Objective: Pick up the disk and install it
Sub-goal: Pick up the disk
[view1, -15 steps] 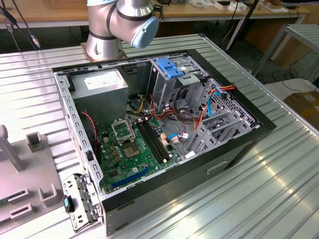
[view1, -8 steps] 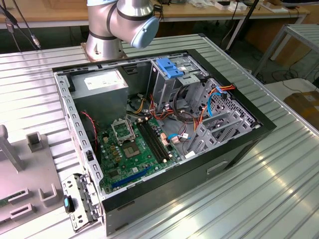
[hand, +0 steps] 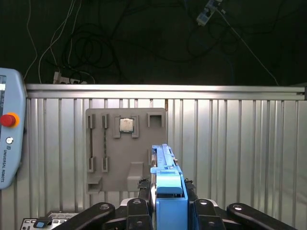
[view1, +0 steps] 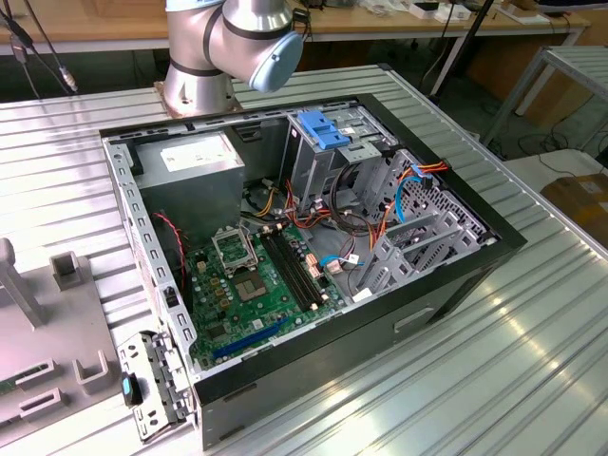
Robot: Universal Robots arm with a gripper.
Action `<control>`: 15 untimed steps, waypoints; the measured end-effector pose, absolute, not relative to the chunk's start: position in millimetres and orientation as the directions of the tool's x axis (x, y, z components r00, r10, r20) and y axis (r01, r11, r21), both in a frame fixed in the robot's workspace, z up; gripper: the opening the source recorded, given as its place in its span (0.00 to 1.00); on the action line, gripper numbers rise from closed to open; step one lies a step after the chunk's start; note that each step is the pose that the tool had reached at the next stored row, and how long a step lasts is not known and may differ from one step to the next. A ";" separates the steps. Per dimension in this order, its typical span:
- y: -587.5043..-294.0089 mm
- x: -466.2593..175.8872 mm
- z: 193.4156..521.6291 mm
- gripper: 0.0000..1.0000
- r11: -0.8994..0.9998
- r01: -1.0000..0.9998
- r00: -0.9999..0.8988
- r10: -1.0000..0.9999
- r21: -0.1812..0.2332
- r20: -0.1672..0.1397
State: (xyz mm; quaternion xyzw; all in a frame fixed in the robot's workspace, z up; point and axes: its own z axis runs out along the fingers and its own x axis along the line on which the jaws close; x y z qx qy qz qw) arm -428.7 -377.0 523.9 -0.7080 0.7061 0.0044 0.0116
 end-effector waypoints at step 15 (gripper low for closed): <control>-377.0 -408.4 523.8 0.37 -0.003 -1.000 0.003 -1.000 -0.010 -0.023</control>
